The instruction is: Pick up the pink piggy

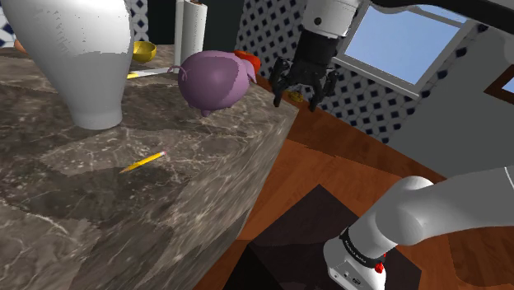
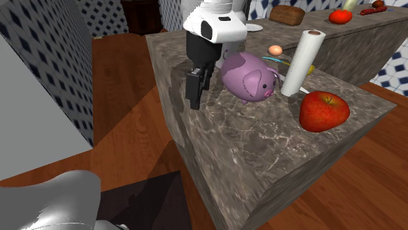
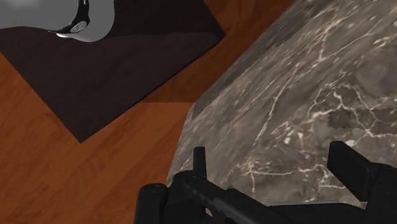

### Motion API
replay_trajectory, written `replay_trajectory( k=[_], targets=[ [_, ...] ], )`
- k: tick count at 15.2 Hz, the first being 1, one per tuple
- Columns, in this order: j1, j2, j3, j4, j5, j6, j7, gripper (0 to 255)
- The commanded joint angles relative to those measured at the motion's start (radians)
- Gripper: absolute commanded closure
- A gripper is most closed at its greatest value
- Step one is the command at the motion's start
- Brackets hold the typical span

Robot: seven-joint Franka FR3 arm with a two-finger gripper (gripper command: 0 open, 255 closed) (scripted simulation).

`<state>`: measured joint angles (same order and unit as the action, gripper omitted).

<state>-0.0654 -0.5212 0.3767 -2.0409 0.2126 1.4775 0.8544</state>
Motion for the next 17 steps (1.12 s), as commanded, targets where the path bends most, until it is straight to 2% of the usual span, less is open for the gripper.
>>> replay_trajectory(
  k=[1,6,10,14,17],
  targets=[
    [-0.010,0.063,0.050,0.070,0.023,-0.009,0.111,0],
    [-0.038,0.253,0.159,0.261,0.030,-0.015,0.367,0],
    [-0.036,0.438,0.238,0.444,-0.011,-0.022,0.584,0],
    [0.013,0.654,0.292,0.667,-0.096,-0.048,0.805,0],
    [0.096,0.832,0.300,0.882,-0.178,-0.096,0.958,0]
  ],
)
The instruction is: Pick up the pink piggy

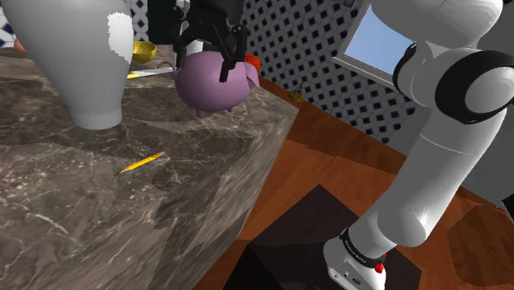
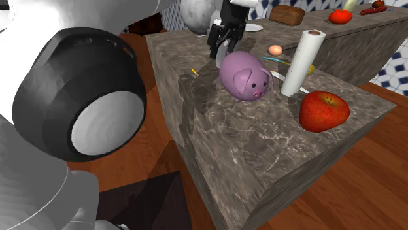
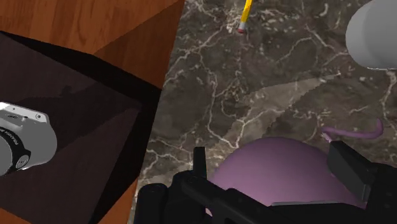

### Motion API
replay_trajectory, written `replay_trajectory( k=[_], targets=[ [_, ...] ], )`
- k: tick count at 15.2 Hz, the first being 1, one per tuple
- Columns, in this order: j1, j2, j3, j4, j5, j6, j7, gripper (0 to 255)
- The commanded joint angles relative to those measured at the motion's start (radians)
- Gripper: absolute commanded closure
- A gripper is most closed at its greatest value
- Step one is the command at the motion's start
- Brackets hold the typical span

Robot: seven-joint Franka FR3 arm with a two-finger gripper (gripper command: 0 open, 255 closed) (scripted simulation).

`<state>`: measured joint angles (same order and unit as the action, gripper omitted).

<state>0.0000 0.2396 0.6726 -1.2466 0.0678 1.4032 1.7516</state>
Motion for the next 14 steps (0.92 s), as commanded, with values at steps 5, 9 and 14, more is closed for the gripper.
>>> replay_trajectory(
  k=[5,9,14],
  targets=[
    [0.060,0.123,-0.009,0.117,-0.050,0.001,0.105,0],
    [0.032,0.087,-0.009,0.004,-0.029,0.079,0.083,0],
    [0.029,0.081,-0.009,-0.004,-0.025,0.082,0.081,255]
  ],
)
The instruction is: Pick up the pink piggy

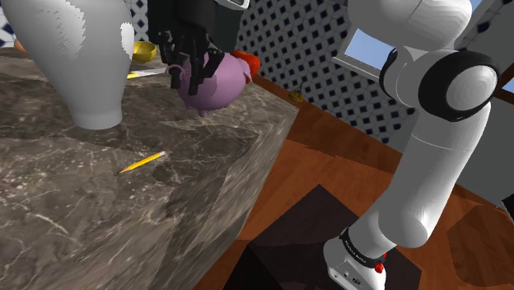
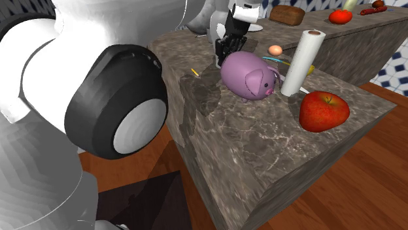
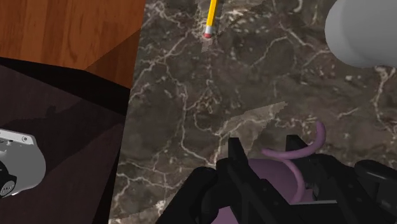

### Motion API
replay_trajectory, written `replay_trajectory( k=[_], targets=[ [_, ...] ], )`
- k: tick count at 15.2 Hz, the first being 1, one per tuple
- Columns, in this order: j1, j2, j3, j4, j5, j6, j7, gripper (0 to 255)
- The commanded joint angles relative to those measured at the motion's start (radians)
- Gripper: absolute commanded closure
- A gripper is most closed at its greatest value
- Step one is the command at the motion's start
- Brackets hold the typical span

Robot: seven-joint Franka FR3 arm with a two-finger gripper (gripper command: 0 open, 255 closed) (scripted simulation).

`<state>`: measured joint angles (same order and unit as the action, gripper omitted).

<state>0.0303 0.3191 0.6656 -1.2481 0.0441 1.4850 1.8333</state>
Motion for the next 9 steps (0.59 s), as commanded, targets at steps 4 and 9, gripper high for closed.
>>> replay_trajectory(
  k=[4,9],
  targets=[
    [-0.006,-0.005,-0.002,-0.012,0.002,0.005,-0.004,255],
    [0.012,0.022,-0.001,0.053,-0.013,-0.035,0.010,255]
  ],
)
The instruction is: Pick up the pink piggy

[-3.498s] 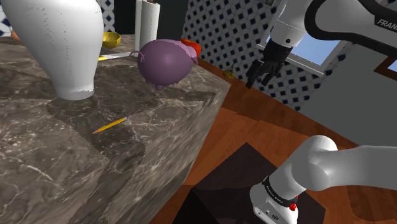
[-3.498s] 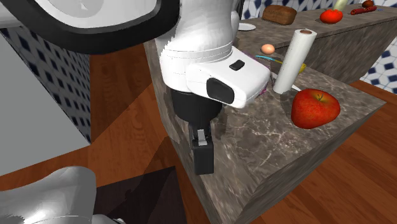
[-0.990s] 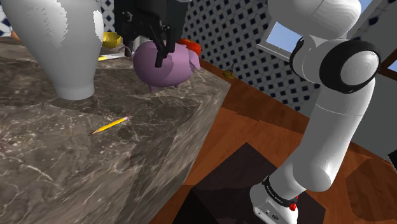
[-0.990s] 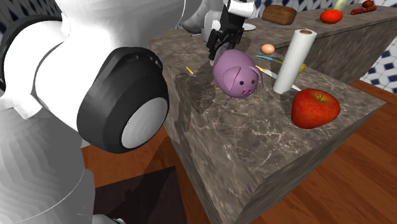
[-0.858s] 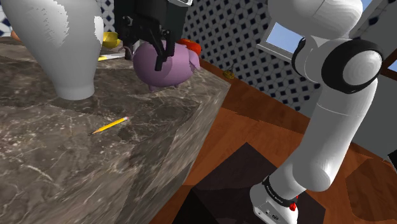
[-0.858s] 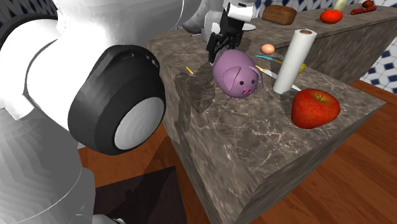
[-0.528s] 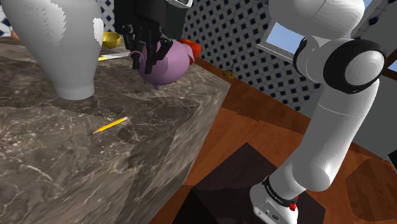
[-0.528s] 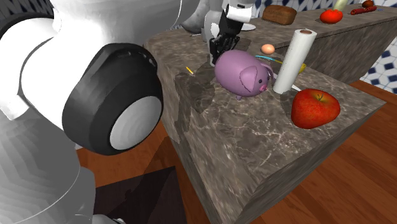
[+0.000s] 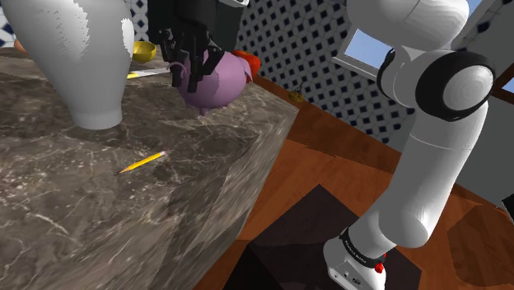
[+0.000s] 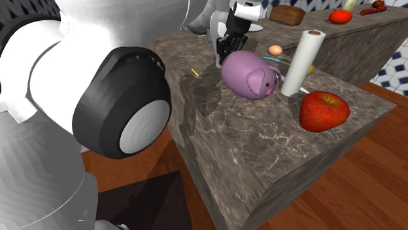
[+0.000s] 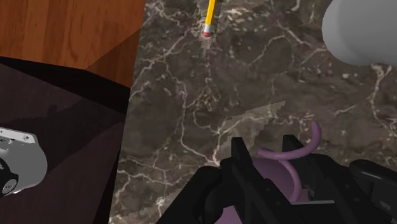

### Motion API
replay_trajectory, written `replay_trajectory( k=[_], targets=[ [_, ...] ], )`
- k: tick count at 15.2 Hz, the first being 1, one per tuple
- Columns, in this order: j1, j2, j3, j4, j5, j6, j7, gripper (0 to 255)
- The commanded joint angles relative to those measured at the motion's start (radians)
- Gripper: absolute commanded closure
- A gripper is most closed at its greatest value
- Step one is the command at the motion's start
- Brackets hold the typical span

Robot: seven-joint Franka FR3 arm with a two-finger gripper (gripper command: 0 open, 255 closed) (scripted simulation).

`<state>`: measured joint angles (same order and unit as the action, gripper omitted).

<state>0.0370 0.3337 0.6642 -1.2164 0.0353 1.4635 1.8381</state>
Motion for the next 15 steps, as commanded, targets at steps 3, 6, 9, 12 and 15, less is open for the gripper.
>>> replay_trajectory(
  k=[3,6,9,12,15],
  targets=[
    [0.026,0.033,0.001,0.099,-0.020,-0.067,0.020,255],
    [0.053,0.067,0.000,0.190,-0.040,-0.125,0.037,255],
    [0.091,0.111,-0.002,0.301,-0.065,-0.192,0.054,255],
    [0.150,0.175,-0.008,0.454,-0.103,-0.278,0.073,255],
    [0.187,0.214,-0.015,0.542,-0.125,-0.325,0.080,255]
  ],
)
